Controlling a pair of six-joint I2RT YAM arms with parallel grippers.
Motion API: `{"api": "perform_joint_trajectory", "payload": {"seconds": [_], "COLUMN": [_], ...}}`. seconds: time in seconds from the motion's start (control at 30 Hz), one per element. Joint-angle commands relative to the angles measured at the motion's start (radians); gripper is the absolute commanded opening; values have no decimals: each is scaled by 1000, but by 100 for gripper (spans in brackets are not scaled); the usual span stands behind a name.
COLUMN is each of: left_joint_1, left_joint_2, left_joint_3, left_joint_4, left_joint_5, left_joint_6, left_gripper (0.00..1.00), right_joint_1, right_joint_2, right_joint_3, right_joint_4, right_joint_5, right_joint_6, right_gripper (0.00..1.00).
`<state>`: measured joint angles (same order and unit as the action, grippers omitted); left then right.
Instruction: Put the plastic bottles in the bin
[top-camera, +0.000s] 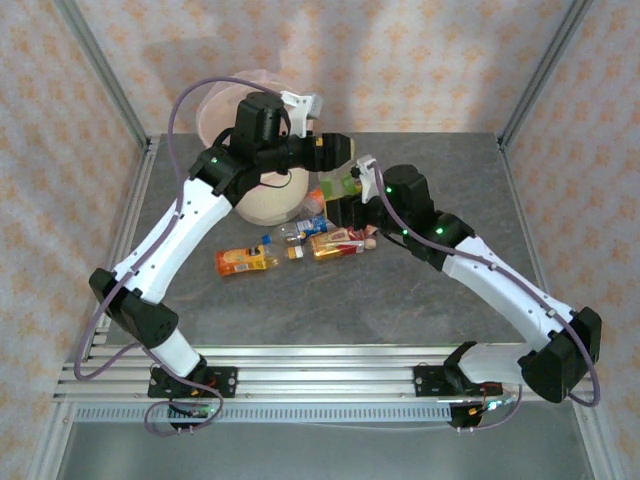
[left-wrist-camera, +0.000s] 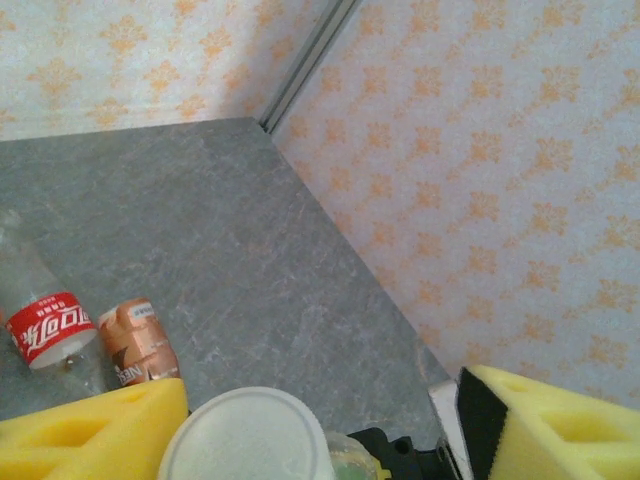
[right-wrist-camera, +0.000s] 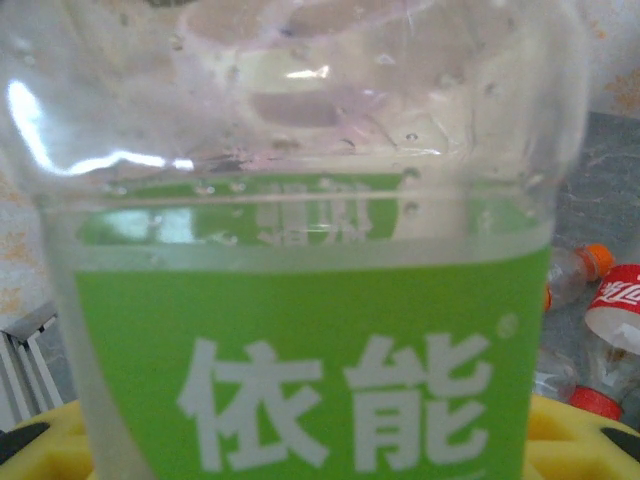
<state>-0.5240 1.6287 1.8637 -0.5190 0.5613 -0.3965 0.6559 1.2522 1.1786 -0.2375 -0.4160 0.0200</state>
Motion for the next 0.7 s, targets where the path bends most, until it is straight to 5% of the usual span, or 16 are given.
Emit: {"api": "perform_joint_trajectory", "payload": {"seconds": [0.0, 0.5, 0.67], "left_joint_1": [-2, -3, -3], "left_joint_2": [-5, -25, -31], "left_joint_3": [23, 5, 3], "left_joint_4": [4, 8, 14], "left_joint_5": [-12, -1, -29], "left_joint_6": [7, 11, 26], "left_gripper": [62, 12, 0], "right_joint_1": [5, 6, 6], "right_joint_2": [-5, 1, 2], "right_joint_3": [38, 49, 53], "right_joint_4": [38, 40, 27], "right_joint_5": [3, 18, 25], "right_joint_6": [-23, -16, -10], "right_gripper": [50, 51, 63]}}
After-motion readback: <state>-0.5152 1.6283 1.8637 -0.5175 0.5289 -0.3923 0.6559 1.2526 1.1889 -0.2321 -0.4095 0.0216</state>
